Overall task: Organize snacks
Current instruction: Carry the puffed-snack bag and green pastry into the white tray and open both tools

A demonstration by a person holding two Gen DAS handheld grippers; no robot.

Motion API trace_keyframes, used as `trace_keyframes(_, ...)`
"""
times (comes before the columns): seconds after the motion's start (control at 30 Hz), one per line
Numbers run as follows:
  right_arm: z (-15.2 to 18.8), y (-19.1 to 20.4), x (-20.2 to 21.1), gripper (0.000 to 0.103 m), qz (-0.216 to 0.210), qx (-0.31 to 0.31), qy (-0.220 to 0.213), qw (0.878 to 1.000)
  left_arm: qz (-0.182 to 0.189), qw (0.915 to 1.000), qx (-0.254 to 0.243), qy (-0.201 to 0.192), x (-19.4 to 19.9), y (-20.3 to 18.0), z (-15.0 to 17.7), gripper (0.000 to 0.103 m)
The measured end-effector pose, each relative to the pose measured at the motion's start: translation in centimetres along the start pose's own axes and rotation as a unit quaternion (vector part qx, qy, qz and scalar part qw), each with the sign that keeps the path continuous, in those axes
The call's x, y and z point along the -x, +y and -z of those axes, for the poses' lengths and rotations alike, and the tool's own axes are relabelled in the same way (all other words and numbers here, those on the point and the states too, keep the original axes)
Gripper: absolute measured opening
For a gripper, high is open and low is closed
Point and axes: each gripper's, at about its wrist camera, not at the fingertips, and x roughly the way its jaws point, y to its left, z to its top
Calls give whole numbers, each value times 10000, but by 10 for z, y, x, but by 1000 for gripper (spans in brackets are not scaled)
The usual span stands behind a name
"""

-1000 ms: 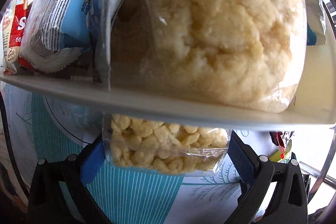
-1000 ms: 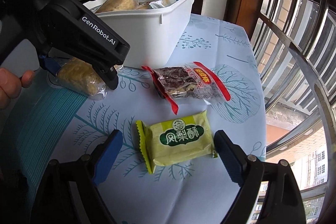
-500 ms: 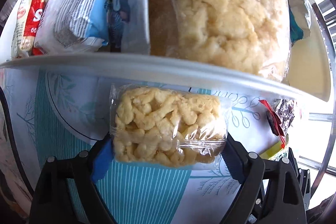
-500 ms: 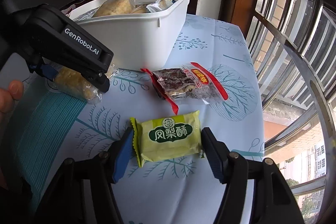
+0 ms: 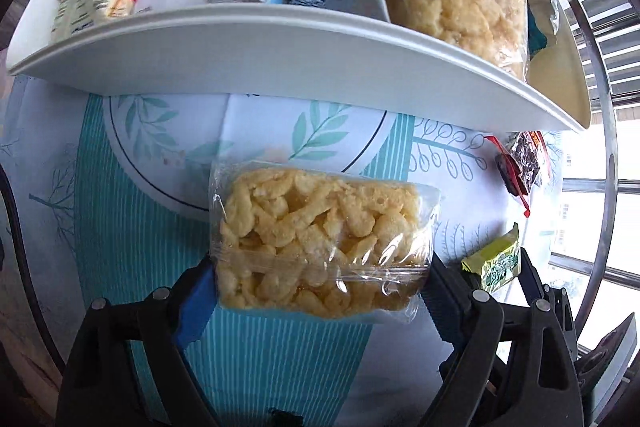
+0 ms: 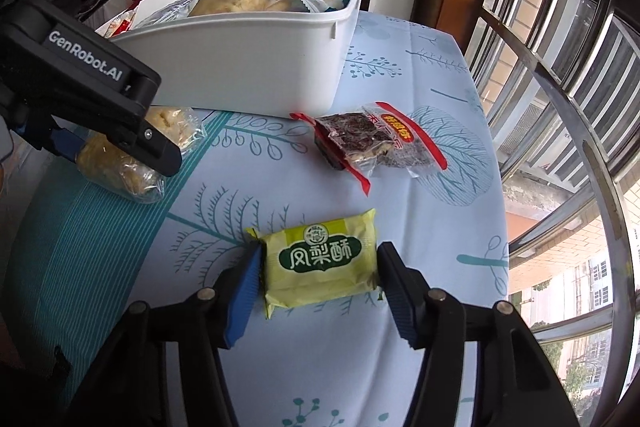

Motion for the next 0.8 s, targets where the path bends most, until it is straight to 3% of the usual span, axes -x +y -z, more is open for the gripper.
trace_keyframes(0.33, -15, 59, 16, 56, -437, 331, -108, 9984, -183, 9997, 36, -145, 49, 55, 5, 88)
trace_keyframes(0.6, -46, 111, 37, 56, -883, 790, -475, 9918, -222, 9973, 109, -686, 115, 106, 13, 88)
trace_keyframes(0.8, -75, 135, 51, 56, -1047, 1021, -742, 9865, -289, 9923, 235, -1182, 160, 146, -8, 88)
